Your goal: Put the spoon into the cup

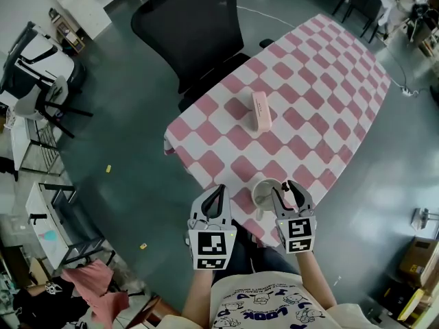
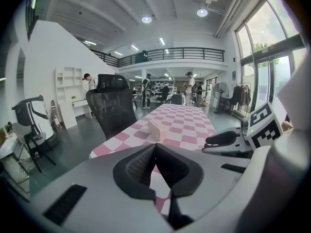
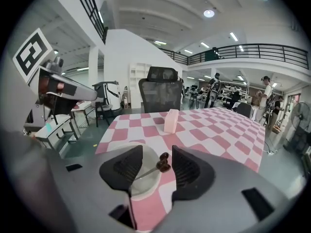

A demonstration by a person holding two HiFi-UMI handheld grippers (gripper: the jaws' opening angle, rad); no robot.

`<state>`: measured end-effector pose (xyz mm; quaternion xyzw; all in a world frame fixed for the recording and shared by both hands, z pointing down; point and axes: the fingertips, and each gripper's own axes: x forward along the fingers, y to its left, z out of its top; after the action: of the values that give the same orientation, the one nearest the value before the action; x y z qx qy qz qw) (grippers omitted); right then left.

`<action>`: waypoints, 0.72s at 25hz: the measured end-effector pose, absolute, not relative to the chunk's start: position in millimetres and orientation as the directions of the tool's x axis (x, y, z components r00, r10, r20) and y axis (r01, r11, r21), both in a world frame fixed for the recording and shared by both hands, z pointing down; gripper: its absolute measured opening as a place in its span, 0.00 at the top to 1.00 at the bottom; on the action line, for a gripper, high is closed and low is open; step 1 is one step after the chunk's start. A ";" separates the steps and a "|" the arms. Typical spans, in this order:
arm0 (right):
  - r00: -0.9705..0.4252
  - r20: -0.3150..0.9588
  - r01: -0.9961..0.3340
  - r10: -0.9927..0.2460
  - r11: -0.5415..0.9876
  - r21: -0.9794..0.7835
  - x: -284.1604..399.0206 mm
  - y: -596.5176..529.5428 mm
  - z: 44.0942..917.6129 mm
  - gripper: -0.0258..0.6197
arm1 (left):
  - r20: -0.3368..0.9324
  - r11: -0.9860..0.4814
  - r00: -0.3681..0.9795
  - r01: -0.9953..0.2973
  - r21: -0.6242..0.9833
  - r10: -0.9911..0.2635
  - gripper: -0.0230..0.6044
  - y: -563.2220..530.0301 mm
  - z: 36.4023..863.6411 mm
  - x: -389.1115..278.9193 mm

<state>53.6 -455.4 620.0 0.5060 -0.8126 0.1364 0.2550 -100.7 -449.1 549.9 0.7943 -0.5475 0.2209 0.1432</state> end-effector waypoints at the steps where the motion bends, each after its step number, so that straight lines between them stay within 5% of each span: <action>1: -0.356 0.541 -0.896 -0.762 0.443 0.035 55.7 -456.4 615.9 0.64 | 0.504 -0.357 0.299 -0.934 -0.018 -0.810 0.94 -448.9 548.2 -101.4; 18: -0.313 0.207 -0.944 -0.927 0.328 0.045 92.6 -485.6 448.2 0.89 | 0.298 -0.270 0.233 -0.959 -0.087 -0.925 0.94 -461.1 435.5 -113.4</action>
<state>92.6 -485.6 448.2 0.5780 -0.8090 0.0421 0.0978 -113.4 -461.1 435.5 0.7832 -0.6016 0.1466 0.0572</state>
